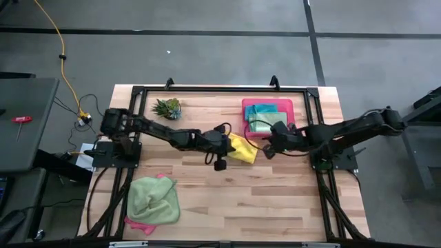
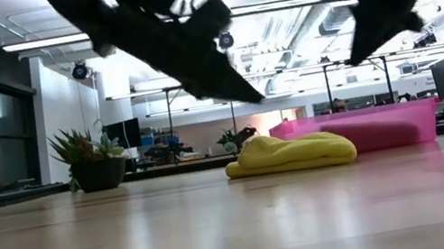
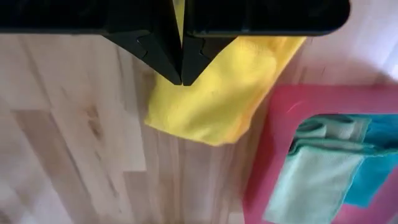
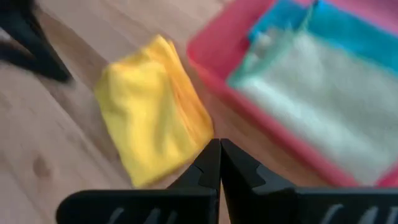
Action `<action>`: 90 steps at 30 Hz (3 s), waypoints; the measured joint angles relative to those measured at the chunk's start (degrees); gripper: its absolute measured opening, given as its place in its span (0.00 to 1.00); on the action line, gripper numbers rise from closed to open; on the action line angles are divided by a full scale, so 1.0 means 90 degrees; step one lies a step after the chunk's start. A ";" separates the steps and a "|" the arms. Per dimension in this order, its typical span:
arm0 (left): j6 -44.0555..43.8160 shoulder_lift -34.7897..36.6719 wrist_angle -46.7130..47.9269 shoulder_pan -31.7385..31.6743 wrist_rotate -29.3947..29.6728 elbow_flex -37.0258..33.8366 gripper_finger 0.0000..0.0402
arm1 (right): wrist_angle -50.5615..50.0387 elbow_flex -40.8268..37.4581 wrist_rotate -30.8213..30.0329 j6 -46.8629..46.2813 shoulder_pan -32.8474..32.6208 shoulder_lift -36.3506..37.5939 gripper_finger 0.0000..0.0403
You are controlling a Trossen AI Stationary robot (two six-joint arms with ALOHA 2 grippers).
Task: Fold microfiber towels
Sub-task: Stack the folded yellow microfiber cloth on top of the blue microfiber cloth in the pink bin
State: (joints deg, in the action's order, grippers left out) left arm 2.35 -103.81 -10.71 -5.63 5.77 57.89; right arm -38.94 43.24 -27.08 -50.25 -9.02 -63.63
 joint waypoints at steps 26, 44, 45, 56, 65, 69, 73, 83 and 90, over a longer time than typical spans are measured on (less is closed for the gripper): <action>-0.1672 0.1843 -0.0252 -0.1284 -0.3425 -0.0622 0.00 | 0.5212 -0.3642 0.1235 -0.5060 -0.0281 0.0499 0.68; -0.3261 0.1838 -0.2267 -0.0981 -0.3253 -0.1893 0.00 | 0.5674 -0.2053 0.1612 -0.4895 0.0295 -0.2327 0.68; -0.3261 0.1838 -0.2267 -0.0981 -0.3253 -0.1895 0.00 | 0.5675 -0.1982 0.1586 -0.4899 0.0308 -0.2409 0.68; -0.3244 0.1838 -0.2228 -0.0993 -0.3401 -0.1892 0.00 | 0.5758 -0.1620 0.1335 -0.5383 0.0450 -0.3026 0.68; -0.3242 0.1838 -0.2236 -0.0995 -0.3403 -0.1892 0.00 | 0.5301 -0.1641 0.1271 -0.5583 0.0420 -0.3058 0.24; -0.3176 0.1838 -0.2264 -0.0995 -0.3406 -0.1892 0.00 | 0.5292 -0.1654 0.1273 -0.5263 0.0409 -0.3055 0.04; -0.3162 0.1926 -0.2252 -0.1034 -0.3456 -0.1892 0.00 | 0.5251 -0.1657 0.1336 -0.4936 0.0389 -0.2802 0.02; -0.3065 0.2848 -0.2264 -0.1301 -0.3425 -0.1885 0.00 | 0.4197 -0.1538 0.2111 -0.3772 0.0333 -0.1050 0.00; -0.3026 0.3325 -0.2234 -0.1464 -0.3408 -0.1885 0.00 | 0.2133 -0.0642 0.2555 -0.2860 0.0581 -0.0013 0.00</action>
State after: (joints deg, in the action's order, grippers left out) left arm -24.88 -73.88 -30.82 -18.81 -24.91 40.93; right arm -19.74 37.46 -4.08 -75.99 -3.79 -63.75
